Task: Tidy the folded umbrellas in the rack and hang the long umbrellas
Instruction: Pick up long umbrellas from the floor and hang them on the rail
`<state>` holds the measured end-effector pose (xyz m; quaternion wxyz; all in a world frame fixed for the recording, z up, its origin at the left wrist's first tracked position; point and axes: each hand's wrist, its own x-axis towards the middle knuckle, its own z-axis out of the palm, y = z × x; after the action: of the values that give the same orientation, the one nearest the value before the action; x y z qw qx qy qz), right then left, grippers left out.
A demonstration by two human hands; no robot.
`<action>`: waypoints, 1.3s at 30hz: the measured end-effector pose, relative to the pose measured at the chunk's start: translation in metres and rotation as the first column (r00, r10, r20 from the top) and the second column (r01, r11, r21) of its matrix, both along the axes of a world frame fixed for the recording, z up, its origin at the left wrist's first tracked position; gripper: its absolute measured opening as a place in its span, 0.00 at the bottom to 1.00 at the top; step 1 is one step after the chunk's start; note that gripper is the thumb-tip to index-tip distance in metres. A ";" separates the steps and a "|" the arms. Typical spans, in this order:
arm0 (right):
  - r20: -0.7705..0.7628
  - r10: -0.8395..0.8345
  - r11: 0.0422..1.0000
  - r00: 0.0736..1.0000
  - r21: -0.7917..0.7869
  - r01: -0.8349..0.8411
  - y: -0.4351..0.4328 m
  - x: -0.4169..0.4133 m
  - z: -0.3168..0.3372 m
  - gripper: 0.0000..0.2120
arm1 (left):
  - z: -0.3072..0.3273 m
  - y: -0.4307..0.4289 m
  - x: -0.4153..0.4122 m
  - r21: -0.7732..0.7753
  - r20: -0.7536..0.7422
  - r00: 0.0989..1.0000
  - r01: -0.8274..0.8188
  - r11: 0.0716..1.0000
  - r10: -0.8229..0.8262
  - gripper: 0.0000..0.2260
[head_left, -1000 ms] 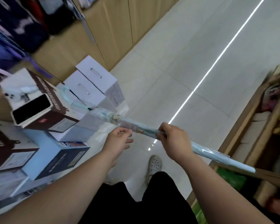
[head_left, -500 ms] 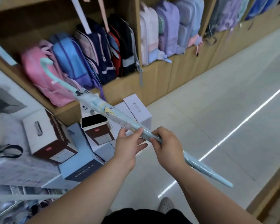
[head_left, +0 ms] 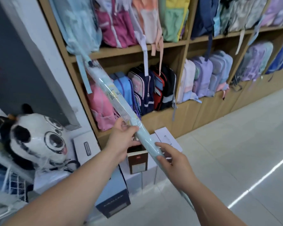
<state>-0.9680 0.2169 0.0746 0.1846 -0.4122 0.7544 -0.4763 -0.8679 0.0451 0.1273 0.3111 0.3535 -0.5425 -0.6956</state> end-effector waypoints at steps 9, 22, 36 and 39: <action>-0.048 0.329 0.944 0.943 -0.004 -0.329 -0.089 0.013 0.059 0.36 | 0.117 -0.086 0.040 -0.321 -0.087 0.996 -0.004 0.947 -0.025 0.19; -0.104 0.595 0.739 0.797 -0.319 -0.594 -0.266 0.025 0.125 0.40 | 0.170 -0.161 0.076 -0.534 0.019 0.987 -0.125 0.836 0.160 0.36; -0.324 0.649 0.591 0.688 -0.355 -0.725 -0.376 0.141 0.180 0.41 | 0.160 -0.226 0.203 -0.630 -0.078 0.935 -0.315 0.710 0.347 0.33; -0.354 0.661 0.598 0.662 -0.284 -0.749 -0.395 0.182 0.189 0.43 | 0.162 -0.249 0.248 -0.642 -0.093 0.937 -0.315 0.699 0.338 0.32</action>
<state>-0.7860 -0.1784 0.2634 0.1870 -0.7546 0.4268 -0.4620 -0.6202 -0.2038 0.2891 0.5232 0.3256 -0.6825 -0.3929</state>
